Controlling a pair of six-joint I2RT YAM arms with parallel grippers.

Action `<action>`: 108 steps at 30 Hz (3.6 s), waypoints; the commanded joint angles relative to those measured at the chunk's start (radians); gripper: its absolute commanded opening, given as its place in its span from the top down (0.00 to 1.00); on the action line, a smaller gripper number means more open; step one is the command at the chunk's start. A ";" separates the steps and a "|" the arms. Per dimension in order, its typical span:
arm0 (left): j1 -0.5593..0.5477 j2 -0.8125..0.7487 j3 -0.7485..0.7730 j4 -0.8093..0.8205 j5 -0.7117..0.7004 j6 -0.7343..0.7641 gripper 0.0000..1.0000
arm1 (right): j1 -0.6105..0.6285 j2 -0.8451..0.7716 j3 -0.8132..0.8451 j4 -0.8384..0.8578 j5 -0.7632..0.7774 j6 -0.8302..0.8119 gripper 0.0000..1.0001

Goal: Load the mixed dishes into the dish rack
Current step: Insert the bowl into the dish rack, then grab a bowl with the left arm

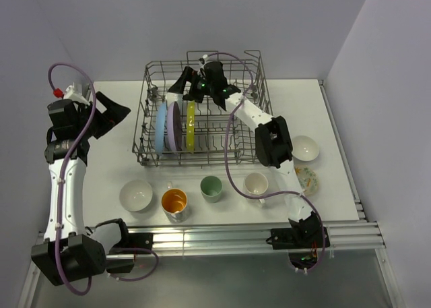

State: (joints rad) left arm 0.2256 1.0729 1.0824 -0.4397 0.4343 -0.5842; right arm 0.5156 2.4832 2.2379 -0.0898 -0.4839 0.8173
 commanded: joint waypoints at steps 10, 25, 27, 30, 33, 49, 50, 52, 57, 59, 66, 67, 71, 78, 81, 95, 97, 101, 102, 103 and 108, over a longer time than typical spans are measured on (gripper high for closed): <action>-0.003 -0.178 -0.052 -0.073 -0.167 -0.003 0.01 | -0.039 -0.135 0.049 -0.033 0.053 -0.221 0.00; -0.003 -0.228 -0.079 -0.289 -0.342 -0.130 0.11 | -0.109 -0.288 0.058 0.107 -0.277 -0.558 0.00; -0.003 -0.235 -0.090 -0.335 -0.359 -0.166 0.11 | -0.124 -0.322 0.055 0.116 -0.336 -0.586 0.00; -0.003 -0.228 -0.108 -0.419 -0.358 -0.216 0.11 | -0.160 -0.365 0.013 0.179 -0.455 -0.561 0.00; -0.005 -0.188 -0.122 -0.520 -0.358 -0.238 0.12 | -0.166 -0.398 0.012 0.115 -0.538 -0.631 0.00; -0.256 0.122 -0.096 -0.695 -0.591 -0.293 0.27 | -0.181 -0.492 -0.182 0.214 -0.653 -0.491 0.00; -0.264 0.114 -0.095 -0.695 -0.604 -0.296 0.27 | -0.184 -0.495 -0.185 0.214 -0.653 -0.486 0.00; -0.266 0.084 -0.107 -0.694 -0.602 -0.296 0.27 | -0.189 -0.497 -0.199 0.217 -0.654 -0.480 0.00; -0.266 0.007 -0.192 -0.685 -0.530 -0.263 0.28 | -0.198 -0.501 -0.230 0.269 -0.667 -0.425 0.00; -0.264 -0.020 -0.211 -0.673 -0.494 -0.238 0.27 | -0.201 -0.498 -0.241 0.309 -0.673 -0.382 0.00; -0.252 -0.015 -0.193 -0.700 -0.474 -0.103 0.17 | -0.227 -0.478 -0.279 0.502 -0.691 -0.193 0.00; -0.250 -0.007 -0.184 -0.711 -0.511 -0.085 0.17 | -0.230 -0.475 -0.285 0.524 -0.697 -0.172 0.00; -0.241 -0.007 -0.154 -0.661 -0.507 0.010 0.16 | -0.250 -0.458 -0.300 0.657 -0.710 -0.049 0.00; -0.230 0.018 -0.064 -0.749 -0.588 -0.005 0.17 | -0.287 -0.449 -0.311 0.745 -0.722 0.029 0.00; -0.198 -0.034 -0.129 -0.766 -0.586 -0.072 0.17 | -0.304 -0.446 -0.327 0.800 -0.725 0.075 0.00; -0.137 -0.056 -0.231 -0.810 -0.562 -0.242 0.23 | -0.328 -0.426 -0.366 0.989 -0.737 0.243 0.00; -0.134 0.005 -0.233 -0.837 -0.569 -0.255 0.28 | -0.333 -0.425 -0.371 1.006 -0.737 0.261 0.00; -0.117 0.064 -0.225 -0.821 -0.572 -0.240 0.32 | -0.344 -0.423 -0.385 1.068 -0.739 0.318 0.00; -0.111 0.082 -0.213 -0.815 -0.571 -0.227 0.32 | -0.344 -0.420 -0.388 1.073 -0.742 0.321 0.00; -0.101 0.094 -0.207 -0.800 -0.568 -0.215 0.32 | -0.347 -0.422 -0.391 1.078 -0.743 0.325 0.00; -0.034 0.151 -0.214 -0.740 -0.491 -0.102 0.35 | -0.361 -0.414 -0.383 1.095 -0.739 0.342 0.00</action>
State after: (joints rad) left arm 0.1616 1.2045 0.8436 -1.2194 -0.1036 -0.7582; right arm 0.1692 2.0659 1.8450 0.9298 -1.2175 1.1343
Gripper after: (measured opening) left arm 0.653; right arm 0.997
